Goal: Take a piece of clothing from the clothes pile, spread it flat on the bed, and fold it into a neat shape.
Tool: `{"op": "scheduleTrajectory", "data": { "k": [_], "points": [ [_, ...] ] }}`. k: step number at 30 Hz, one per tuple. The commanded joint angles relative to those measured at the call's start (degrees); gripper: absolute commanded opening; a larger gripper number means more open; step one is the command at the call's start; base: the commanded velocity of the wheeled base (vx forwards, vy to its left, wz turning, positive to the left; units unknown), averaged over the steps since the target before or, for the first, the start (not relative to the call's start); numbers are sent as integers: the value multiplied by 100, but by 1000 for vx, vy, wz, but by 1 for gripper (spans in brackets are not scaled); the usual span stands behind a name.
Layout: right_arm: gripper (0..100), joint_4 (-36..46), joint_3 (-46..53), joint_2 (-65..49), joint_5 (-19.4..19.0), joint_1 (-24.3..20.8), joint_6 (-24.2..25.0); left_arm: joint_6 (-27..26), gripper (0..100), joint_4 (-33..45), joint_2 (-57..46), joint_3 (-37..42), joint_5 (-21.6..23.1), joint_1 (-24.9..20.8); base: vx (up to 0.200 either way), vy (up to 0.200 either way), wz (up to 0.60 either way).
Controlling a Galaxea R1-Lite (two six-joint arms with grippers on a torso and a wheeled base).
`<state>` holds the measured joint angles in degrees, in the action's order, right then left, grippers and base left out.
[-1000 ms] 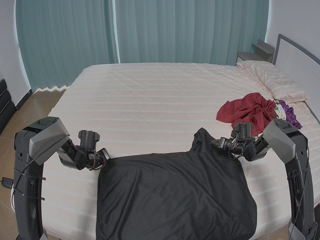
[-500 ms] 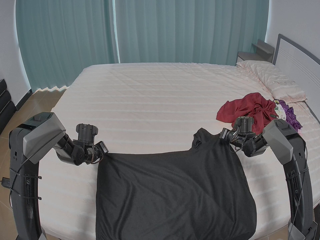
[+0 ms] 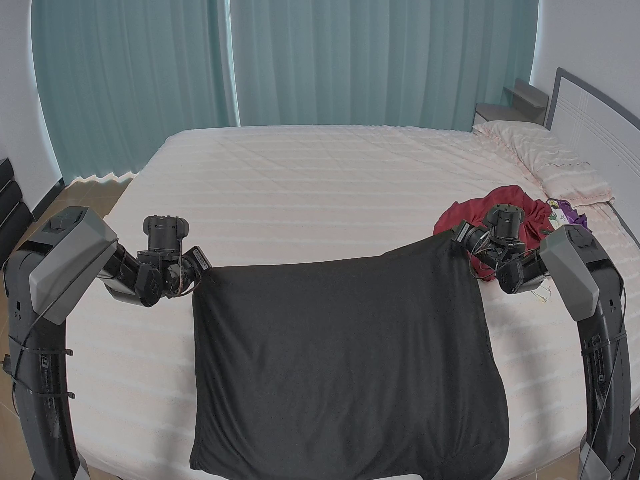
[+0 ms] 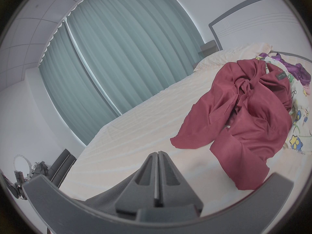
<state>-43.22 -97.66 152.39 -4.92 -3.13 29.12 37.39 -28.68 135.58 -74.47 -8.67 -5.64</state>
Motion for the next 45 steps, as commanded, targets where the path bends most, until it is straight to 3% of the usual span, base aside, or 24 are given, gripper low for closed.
{"op": "scheduleTrajectory", "data": {
  "k": [1, 17, 23, 24, 25, 26, 38, 45],
  "points": [
    [0, 50, -87, -43, 9, -21, 6, -12, 0, 74, 3, -190, 5, 2, 0, 0, 0],
    [0, 270, -825, 739, 431, -73, -21, -21, 0, 390, 1330, -1491, -126, 20, 0, 0, 0],
    [0, 410, -860, 897, 466, -109, -21, -21, 0, 434, 1506, -1562, -223, 11, 0, 0, 0],
    [100, 428, -860, 915, 466, -117, -21, -21, 0, 513, 1532, -1570, -223, 11, 0, 0, 0],
    [100, 419, -869, 924, 466, -126, -21, -21, 0, 566, 1541, -1579, -223, 11, 0, 0, 0],
    [100, 419, -869, 924, 466, -126, -21, -21, 100, 566, 1541, -1579, -223, 11, 0, 0, 0],
    [100, 533, -500, 686, 528, -73, -21, 5, 100, 759, 1225, -1386, -223, 116, 0, 0, 0],
    [100, 24, 1364, -421, 501, 67, 102, -12, 100, 671, 135, -234, -74, 353, 0, 0, 0]
  ]
}}
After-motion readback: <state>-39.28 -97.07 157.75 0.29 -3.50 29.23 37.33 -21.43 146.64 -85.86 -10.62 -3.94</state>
